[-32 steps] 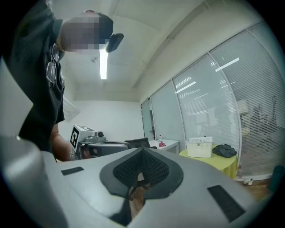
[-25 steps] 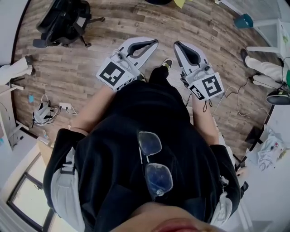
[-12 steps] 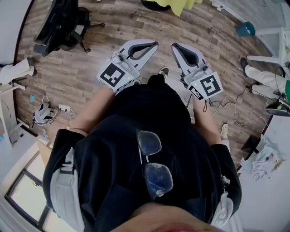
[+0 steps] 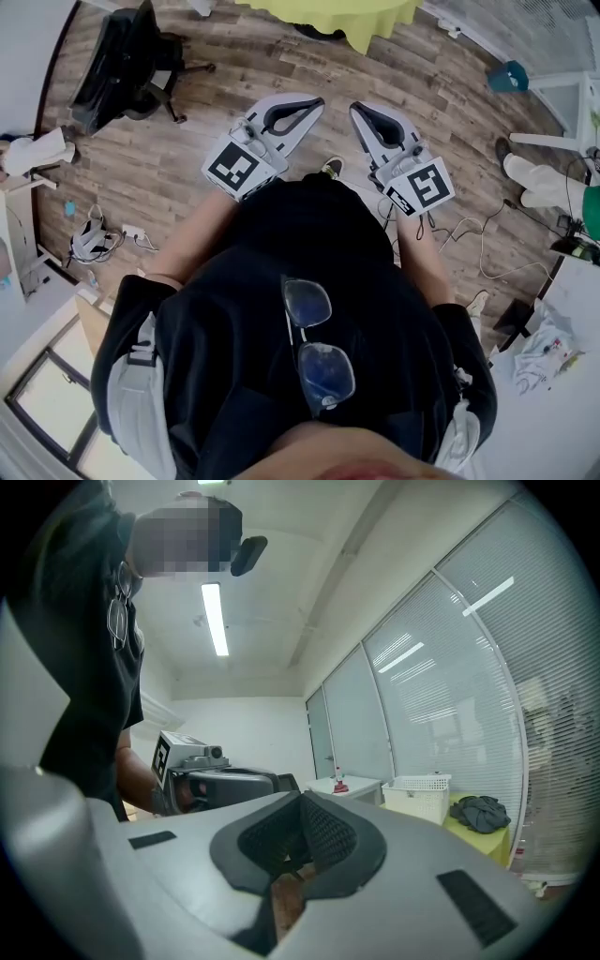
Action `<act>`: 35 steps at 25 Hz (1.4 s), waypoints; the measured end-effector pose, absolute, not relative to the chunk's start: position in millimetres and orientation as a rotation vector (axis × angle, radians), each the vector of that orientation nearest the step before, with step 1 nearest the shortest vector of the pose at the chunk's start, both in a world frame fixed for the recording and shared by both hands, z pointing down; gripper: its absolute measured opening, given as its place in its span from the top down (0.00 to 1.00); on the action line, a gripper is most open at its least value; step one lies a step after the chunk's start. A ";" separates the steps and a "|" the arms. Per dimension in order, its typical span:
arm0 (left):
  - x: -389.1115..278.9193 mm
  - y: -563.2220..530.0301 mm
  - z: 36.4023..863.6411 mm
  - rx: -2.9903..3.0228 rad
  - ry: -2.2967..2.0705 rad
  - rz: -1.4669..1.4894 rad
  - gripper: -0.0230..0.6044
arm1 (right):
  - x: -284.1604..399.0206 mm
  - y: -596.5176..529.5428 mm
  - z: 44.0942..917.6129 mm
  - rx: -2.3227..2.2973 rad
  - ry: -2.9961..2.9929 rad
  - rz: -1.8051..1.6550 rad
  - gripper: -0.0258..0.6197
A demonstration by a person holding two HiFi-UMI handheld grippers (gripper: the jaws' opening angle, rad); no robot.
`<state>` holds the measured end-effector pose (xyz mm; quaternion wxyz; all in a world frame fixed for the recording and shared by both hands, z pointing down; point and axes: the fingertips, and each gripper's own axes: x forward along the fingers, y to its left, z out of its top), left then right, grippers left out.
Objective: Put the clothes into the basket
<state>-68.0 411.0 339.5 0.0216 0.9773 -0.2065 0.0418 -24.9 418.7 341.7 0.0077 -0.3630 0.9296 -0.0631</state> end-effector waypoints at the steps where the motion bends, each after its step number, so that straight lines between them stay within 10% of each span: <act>1: -62.5 409.2 338.8 3.030 -0.643 0.130 0.95 | -19.6 416.6 341.7 -1.131 2.908 -0.197 0.91; 35: 12.3 279.1 347.4 3.026 -0.571 0.097 0.95 | 50.9 289.8 341.6 -1.214 2.898 -0.182 0.91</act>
